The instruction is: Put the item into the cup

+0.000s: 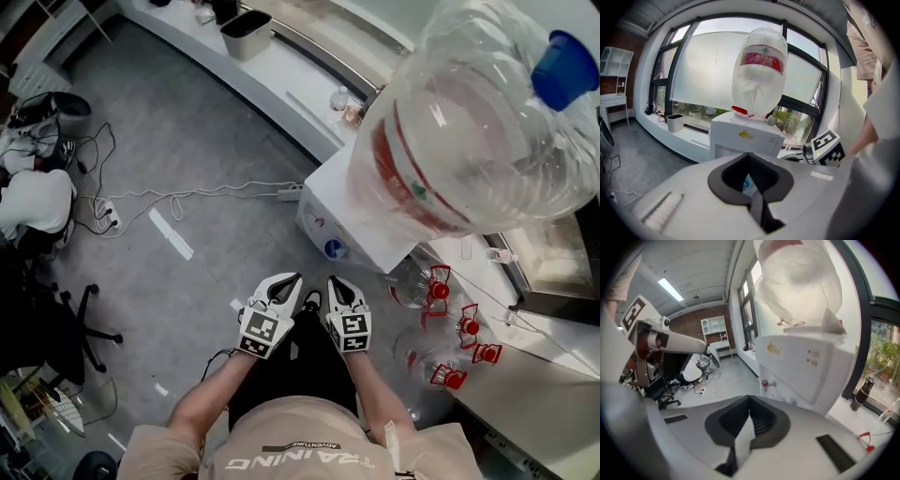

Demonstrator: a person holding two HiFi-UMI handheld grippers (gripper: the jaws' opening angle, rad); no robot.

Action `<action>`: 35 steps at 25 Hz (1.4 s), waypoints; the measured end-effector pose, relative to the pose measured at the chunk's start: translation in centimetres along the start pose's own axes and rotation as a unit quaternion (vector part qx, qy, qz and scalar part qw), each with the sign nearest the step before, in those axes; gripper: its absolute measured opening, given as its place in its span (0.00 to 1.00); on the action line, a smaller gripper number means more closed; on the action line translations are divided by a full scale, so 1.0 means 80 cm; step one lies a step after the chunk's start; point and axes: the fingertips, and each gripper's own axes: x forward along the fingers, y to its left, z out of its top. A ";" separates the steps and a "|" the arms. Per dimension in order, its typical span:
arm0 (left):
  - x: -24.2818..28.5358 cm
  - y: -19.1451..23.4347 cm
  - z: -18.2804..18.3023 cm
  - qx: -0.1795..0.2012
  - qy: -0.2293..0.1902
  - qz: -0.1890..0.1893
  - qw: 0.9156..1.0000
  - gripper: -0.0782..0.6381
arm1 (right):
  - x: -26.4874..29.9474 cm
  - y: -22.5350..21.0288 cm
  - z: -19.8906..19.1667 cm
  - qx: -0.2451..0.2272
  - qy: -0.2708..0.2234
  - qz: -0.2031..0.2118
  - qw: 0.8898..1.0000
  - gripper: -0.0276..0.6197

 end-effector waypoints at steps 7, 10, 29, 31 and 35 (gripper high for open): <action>-0.046 0.006 0.100 -0.010 -0.054 0.030 0.998 0.12 | -0.051 0.033 0.106 -0.032 -0.057 0.026 0.997 0.06; -0.066 0.010 0.134 -0.005 -0.070 0.036 0.997 0.12 | -0.076 0.043 0.150 -0.063 -0.080 0.031 0.994 0.06; -0.146 0.018 0.292 0.050 -0.167 0.061 0.983 0.12 | -0.199 0.024 0.343 -0.097 -0.204 0.010 0.974 0.06; -0.150 0.017 0.297 0.050 -0.171 0.063 0.982 0.12 | -0.208 0.023 0.353 -0.091 -0.214 0.013 0.972 0.06; -0.159 0.020 0.314 0.060 -0.185 0.067 0.979 0.12 | -0.219 0.021 0.378 -0.095 -0.229 0.009 0.969 0.06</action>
